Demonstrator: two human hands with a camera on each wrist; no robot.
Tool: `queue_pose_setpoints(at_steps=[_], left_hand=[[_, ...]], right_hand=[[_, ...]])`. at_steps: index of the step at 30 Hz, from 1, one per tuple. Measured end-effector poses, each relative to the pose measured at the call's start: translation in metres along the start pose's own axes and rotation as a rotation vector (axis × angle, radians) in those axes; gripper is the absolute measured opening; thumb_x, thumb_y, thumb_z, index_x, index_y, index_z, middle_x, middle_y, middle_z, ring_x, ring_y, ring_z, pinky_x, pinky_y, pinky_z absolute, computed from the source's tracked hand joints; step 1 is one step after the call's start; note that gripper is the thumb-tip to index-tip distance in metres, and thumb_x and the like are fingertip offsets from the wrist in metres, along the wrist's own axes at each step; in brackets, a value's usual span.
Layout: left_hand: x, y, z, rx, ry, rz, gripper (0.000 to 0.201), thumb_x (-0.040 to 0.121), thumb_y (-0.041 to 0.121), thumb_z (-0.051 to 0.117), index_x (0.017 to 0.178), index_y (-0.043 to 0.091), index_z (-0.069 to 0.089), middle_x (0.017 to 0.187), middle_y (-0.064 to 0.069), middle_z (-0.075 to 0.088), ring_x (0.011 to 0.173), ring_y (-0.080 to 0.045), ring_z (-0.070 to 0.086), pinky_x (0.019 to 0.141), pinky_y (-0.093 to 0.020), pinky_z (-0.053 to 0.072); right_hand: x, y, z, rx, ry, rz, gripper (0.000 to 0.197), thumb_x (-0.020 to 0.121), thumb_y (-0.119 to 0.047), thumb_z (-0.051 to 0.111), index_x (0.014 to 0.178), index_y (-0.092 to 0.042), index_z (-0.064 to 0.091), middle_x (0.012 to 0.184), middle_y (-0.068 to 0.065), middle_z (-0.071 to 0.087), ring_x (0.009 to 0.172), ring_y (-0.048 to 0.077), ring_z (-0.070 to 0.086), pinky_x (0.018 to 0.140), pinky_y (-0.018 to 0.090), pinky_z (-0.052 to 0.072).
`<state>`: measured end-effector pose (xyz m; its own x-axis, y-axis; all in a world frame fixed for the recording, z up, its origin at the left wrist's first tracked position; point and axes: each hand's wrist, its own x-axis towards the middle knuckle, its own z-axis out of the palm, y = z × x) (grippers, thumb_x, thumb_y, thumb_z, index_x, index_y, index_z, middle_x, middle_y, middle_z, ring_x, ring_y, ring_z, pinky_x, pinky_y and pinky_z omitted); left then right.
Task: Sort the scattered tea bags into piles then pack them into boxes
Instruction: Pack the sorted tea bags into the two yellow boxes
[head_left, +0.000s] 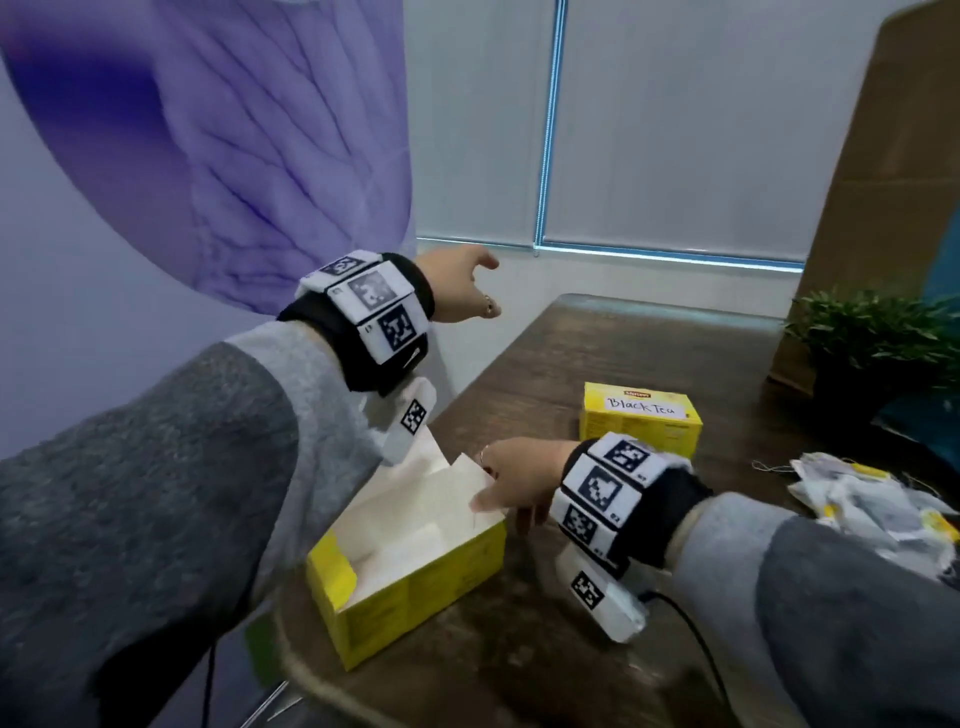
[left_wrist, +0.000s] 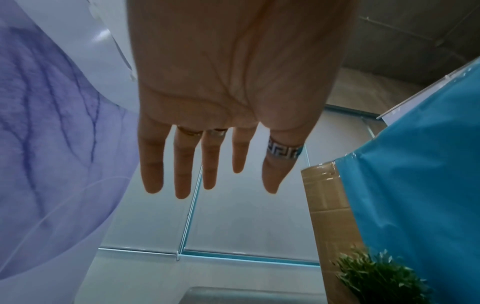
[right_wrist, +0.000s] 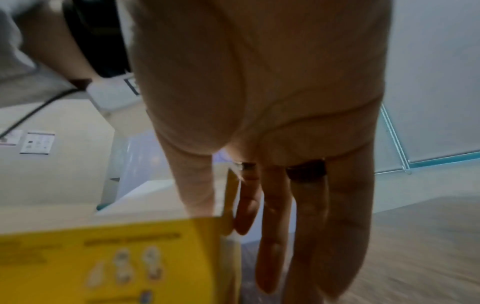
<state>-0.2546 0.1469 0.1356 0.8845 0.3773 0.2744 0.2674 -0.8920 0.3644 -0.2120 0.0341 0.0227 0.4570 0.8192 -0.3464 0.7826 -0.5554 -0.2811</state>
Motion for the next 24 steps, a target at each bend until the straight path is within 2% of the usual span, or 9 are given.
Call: queue_pose_setpoints(at_steps=[3,5,10,12,14,16,19,22,24], left_hand=[[-0.019,-0.013,-0.006,-0.083,0.012,-0.008,0.059,0.087,0.03,0.063,0.14,0.023,0.038,0.14,-0.007,0.047,0.128,-0.019,0.046,0.096,-0.022,0.034],[-0.032,-0.021,-0.006,-0.155,0.029,-0.013,0.06,0.087,0.034,0.061,0.141,0.024,0.036,0.142,-0.007,0.045,0.129,-0.018,0.044,0.092,-0.021,0.032],[-0.058,-0.034,0.024,-0.454,0.038,-0.066,0.073,0.085,0.05,0.055,0.146,0.034,0.019,0.141,-0.007,0.039,0.132,-0.022,0.039,0.105,-0.033,0.032],[-0.062,-0.03,0.044,-0.586,-0.005,-0.072,0.079,0.085,0.051,0.055,0.148,0.036,0.011,0.126,-0.004,0.041,0.124,-0.02,0.043,0.092,-0.03,0.038],[-0.064,-0.02,0.063,-0.706,-0.094,-0.085,0.08,0.083,0.052,0.058,0.145,0.047,0.007,0.124,0.0,0.041,0.117,-0.018,0.043,0.079,-0.031,0.041],[-0.063,-0.006,0.078,-0.861,-0.189,-0.083,0.07,0.084,0.048,0.06,0.138,0.058,0.016,0.125,0.009,0.044,0.114,-0.019,0.048,0.073,-0.037,0.048],[-0.055,0.019,0.1,-1.051,-0.283,-0.057,0.046,0.091,0.031,0.054,0.13,0.051,0.04,0.127,0.011,0.046,0.088,-0.013,0.056,0.049,-0.025,0.048],[-0.045,0.04,0.121,-1.141,-0.368,-0.051,0.038,0.091,0.017,0.054,0.118,0.044,0.054,0.115,-0.003,0.055,0.079,-0.02,0.057,0.067,-0.032,0.05],[-0.038,0.048,0.135,-1.17,-0.365,-0.048,0.044,0.084,0.011,0.062,0.118,0.04,0.056,0.103,-0.011,0.058,0.074,-0.019,0.06,0.072,-0.033,0.05]], right_hand=[[-0.008,0.008,0.002,0.024,0.063,0.057,0.035,0.096,-0.02,0.045,0.127,-0.004,0.048,0.125,0.012,0.056,0.117,0.028,0.052,0.079,0.025,0.044],[-0.02,0.02,-0.002,0.043,0.142,0.08,0.035,0.096,-0.02,0.043,0.127,-0.004,0.047,0.13,0.012,0.052,0.12,0.028,0.049,0.09,0.03,0.039],[-0.059,0.065,-0.011,0.284,0.329,0.18,0.022,0.095,-0.018,0.04,0.112,-0.006,0.048,0.101,0.004,0.052,0.099,0.028,0.057,0.074,0.035,0.053],[-0.076,0.079,-0.015,0.347,0.416,0.236,0.03,0.096,-0.016,0.039,0.124,-0.007,0.044,0.115,0.009,0.051,0.097,0.033,0.061,0.057,0.023,0.051],[-0.089,0.097,-0.016,0.416,0.468,0.242,0.041,0.095,-0.014,0.037,0.134,-0.005,0.037,0.121,0.013,0.048,0.077,0.036,0.066,0.051,0.035,0.055],[-0.099,0.112,-0.018,0.5,0.488,0.229,0.035,0.093,-0.013,0.036,0.127,-0.005,0.041,0.111,0.016,0.051,0.057,0.036,0.065,0.052,0.044,0.058],[-0.11,0.134,-0.021,0.581,0.509,0.23,0.019,0.093,-0.011,0.036,0.11,-0.007,0.045,0.098,0.018,0.053,0.049,0.026,0.063,0.041,0.029,0.054],[-0.119,0.154,-0.025,0.526,0.547,0.21,0.011,0.094,-0.011,0.04,0.097,-0.013,0.049,0.09,0.009,0.058,0.062,0.018,0.061,0.044,0.015,0.046],[-0.127,0.17,-0.027,0.644,0.466,0.184,0.014,0.098,-0.018,0.039,0.093,-0.015,0.052,0.084,0.009,0.06,0.071,0.027,0.062,0.055,0.025,0.054]])
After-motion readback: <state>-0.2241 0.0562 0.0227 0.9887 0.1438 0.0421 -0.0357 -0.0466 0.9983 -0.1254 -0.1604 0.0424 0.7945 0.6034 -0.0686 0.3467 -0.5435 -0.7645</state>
